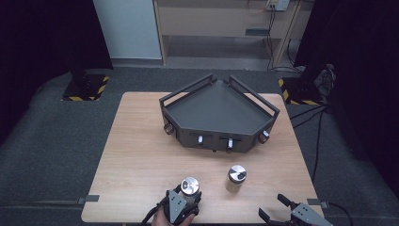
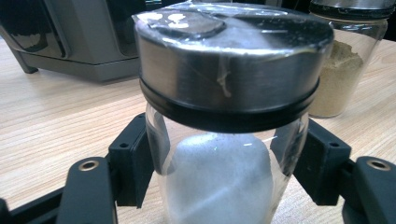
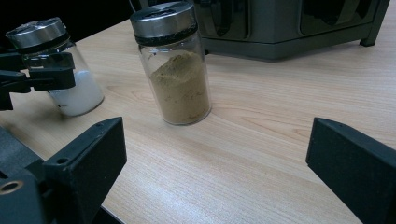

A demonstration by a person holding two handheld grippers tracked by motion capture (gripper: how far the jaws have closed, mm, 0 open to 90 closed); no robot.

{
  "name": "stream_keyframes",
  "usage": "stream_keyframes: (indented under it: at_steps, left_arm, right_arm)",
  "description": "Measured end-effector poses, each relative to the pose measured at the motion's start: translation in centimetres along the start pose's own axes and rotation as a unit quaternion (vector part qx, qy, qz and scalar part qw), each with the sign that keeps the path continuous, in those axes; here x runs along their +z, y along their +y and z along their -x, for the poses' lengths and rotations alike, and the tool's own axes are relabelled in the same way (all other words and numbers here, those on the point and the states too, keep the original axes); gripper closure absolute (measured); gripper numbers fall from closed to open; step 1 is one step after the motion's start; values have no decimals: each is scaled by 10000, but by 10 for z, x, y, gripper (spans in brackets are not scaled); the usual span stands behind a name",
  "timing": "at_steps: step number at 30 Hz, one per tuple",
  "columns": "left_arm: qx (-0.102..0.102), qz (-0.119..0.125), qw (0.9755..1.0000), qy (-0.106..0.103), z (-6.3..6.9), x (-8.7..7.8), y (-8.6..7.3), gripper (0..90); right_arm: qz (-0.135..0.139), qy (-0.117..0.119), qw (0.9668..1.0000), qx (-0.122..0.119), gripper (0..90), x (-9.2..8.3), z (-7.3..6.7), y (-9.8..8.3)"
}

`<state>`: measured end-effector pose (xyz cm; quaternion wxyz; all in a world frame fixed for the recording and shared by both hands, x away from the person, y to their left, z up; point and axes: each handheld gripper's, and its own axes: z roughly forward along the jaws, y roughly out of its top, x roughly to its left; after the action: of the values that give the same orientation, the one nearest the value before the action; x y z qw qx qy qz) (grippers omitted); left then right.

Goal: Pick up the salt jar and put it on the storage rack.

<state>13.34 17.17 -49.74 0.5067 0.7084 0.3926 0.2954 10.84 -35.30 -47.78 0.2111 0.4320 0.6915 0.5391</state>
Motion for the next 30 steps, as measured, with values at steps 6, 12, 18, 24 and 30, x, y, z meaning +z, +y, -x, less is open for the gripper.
stream_keyframes:
  at_steps: [6,12,18,24,30]
  left_arm:
    - [14,16,10000,-48,-3,1,-1,300]
    - [15,-2,10000,-80,-4,1,1,301]
    - [-21,-24,9999,-110,-5,2,2,301]
    - [-59,-66,9998,-152,-6,1,5,301]
    - [-83,-139,9996,-231,-6,1,10,301]
  right_arm:
    - [7,3,10000,-1,55,-1,0,0]
    - [11,-4,10000,0,55,-1,-1,0]
    - [9,-2,10000,4,55,-1,0,0]
    - [8,1,10000,0,55,-1,0,0]
    - [25,-5,10000,-2,55,-1,0,0]
